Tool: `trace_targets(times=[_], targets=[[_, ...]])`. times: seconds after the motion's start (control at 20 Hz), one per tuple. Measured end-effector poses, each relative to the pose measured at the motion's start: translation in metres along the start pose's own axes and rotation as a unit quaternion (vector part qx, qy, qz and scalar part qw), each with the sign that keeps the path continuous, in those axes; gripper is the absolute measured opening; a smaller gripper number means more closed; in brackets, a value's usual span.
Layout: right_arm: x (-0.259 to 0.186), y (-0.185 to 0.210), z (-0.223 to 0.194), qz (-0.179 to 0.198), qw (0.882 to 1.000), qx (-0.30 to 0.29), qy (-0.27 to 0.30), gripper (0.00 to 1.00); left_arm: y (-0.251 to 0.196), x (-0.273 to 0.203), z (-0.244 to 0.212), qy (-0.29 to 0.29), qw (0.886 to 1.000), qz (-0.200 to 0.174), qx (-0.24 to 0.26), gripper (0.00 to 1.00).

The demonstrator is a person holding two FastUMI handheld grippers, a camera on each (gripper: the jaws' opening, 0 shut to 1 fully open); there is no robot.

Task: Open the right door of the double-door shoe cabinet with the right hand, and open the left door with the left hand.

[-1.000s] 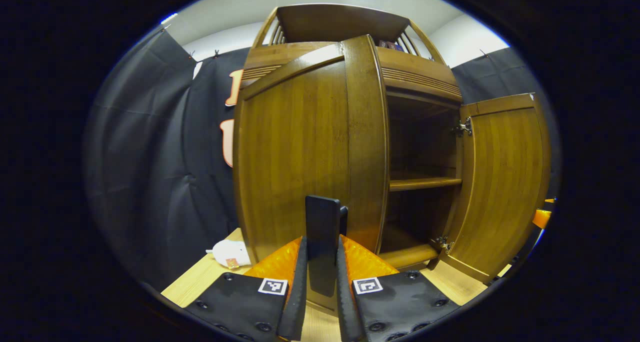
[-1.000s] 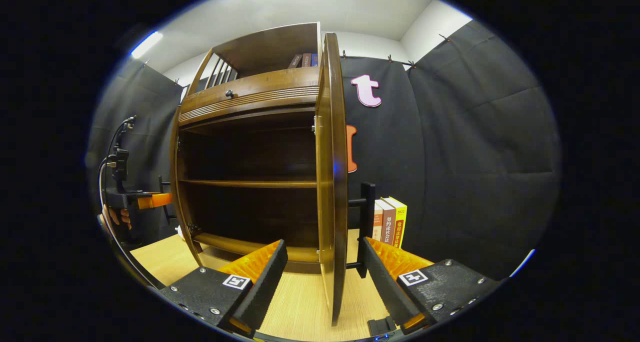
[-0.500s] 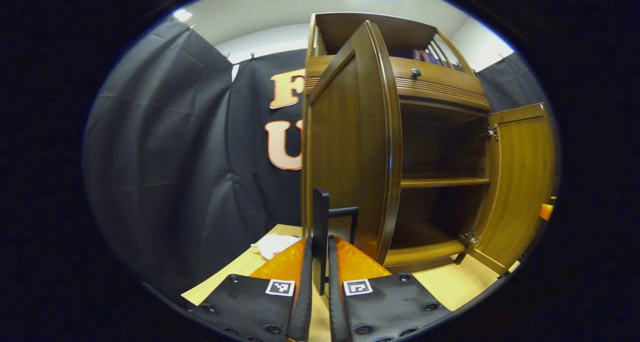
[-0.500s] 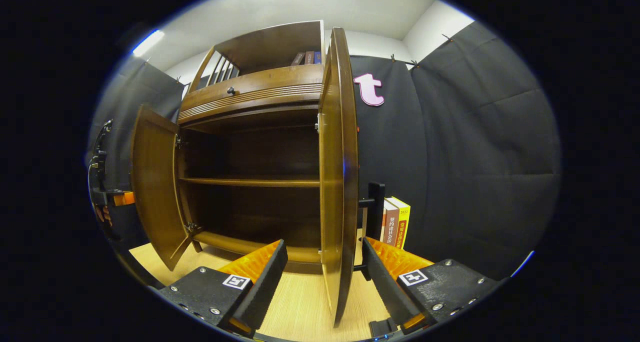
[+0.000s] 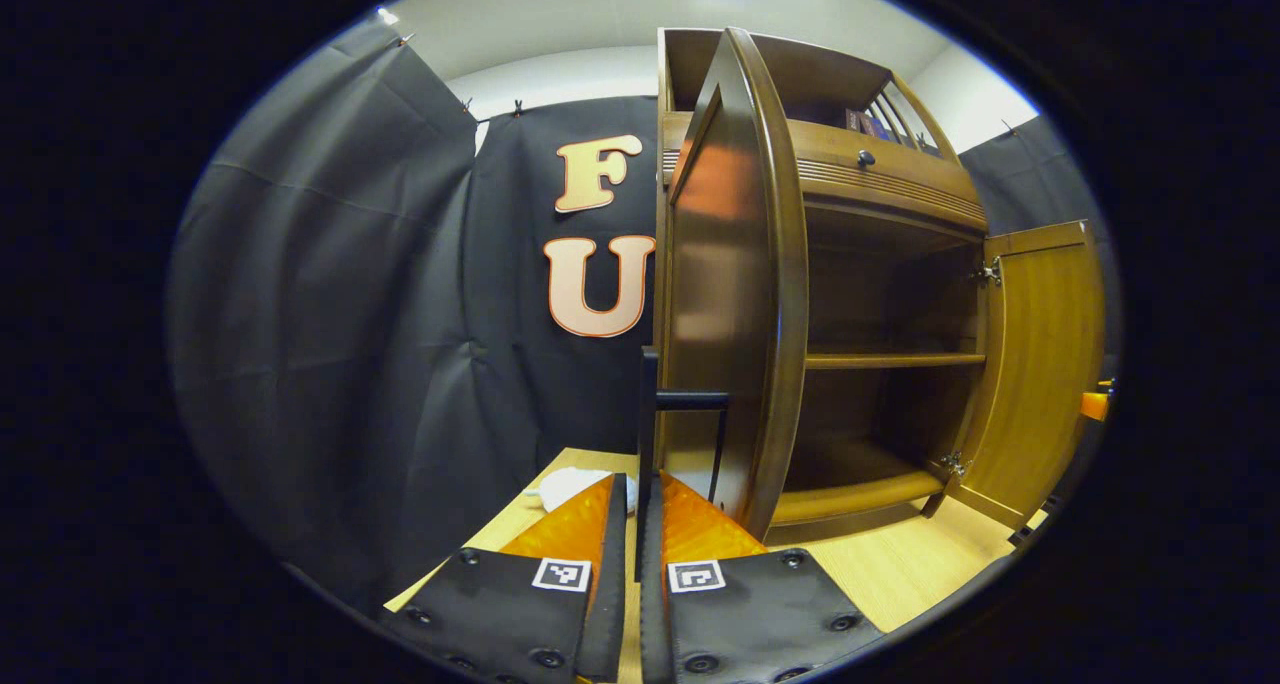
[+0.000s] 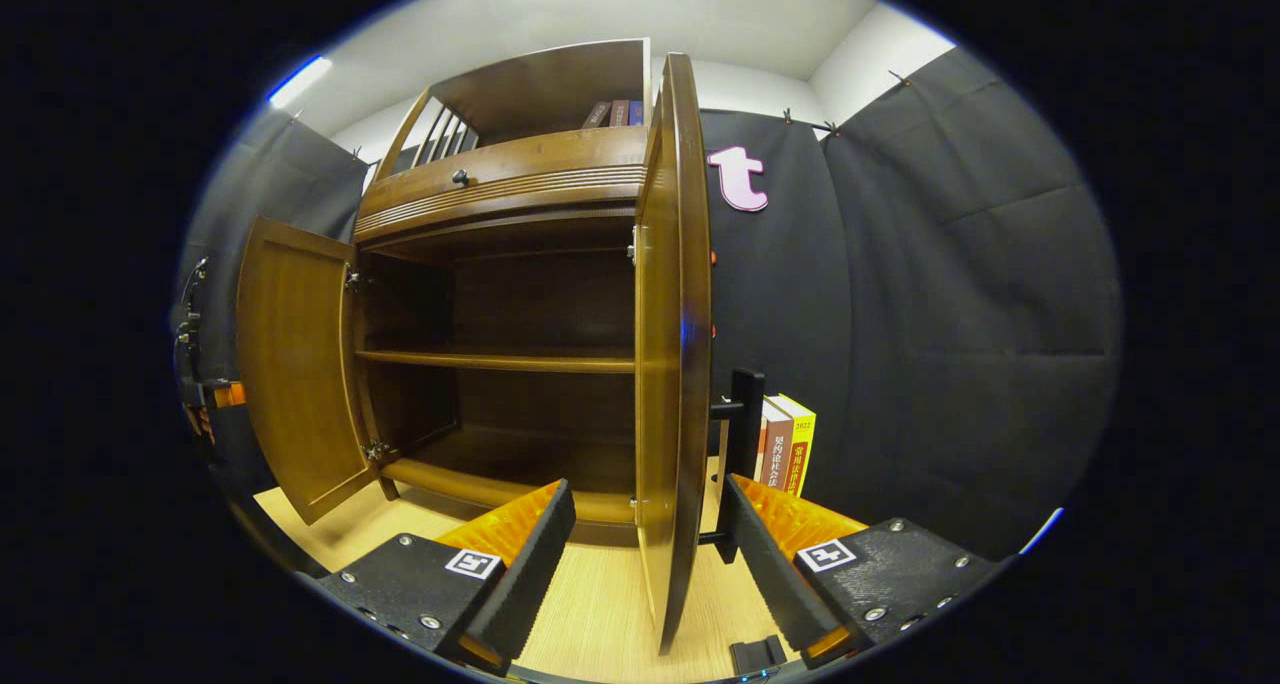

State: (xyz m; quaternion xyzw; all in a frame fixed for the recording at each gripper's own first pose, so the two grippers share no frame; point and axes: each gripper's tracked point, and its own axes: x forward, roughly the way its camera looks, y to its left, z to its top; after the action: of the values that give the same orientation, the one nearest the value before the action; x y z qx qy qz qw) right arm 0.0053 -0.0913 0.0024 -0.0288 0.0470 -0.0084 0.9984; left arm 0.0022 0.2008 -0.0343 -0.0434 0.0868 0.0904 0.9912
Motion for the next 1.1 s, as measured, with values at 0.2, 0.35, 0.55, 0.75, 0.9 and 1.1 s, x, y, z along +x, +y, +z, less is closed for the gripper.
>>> trace_targets(times=[0.2,0.35,0.55,0.75,0.9,1.1], targets=[[0.001,-0.001,0.004,-0.013,1.000,-0.004,-0.001,0.92,0.013,0.000,-0.001,-0.002,1.000,-0.024,-0.002,0.14],[-0.002,0.003,0.002,-0.019,1.000,0.001,0.000,0.99,0.021,0.002,0.000,-0.002,0.999,-0.043,0.001,0.14],[-0.005,0.018,0.000,-0.027,1.000,-0.007,0.007,0.92,0.037,0.001,0.001,-0.007,0.997,-0.070,0.000,0.14],[-0.003,0.016,0.001,-0.047,0.999,-0.016,0.005,1.00,0.050,0.007,0.003,-0.015,0.995,-0.100,0.016,0.14],[-0.003,0.013,-0.004,-0.061,0.998,-0.016,0.012,0.94,0.060,0.008,0.004,-0.018,0.993,-0.112,0.016,0.14],[-0.001,0.016,-0.002,-0.075,0.997,-0.013,0.014,0.94,0.074,-0.001,-0.009,-0.004,0.993,-0.114,0.044,0.17]])
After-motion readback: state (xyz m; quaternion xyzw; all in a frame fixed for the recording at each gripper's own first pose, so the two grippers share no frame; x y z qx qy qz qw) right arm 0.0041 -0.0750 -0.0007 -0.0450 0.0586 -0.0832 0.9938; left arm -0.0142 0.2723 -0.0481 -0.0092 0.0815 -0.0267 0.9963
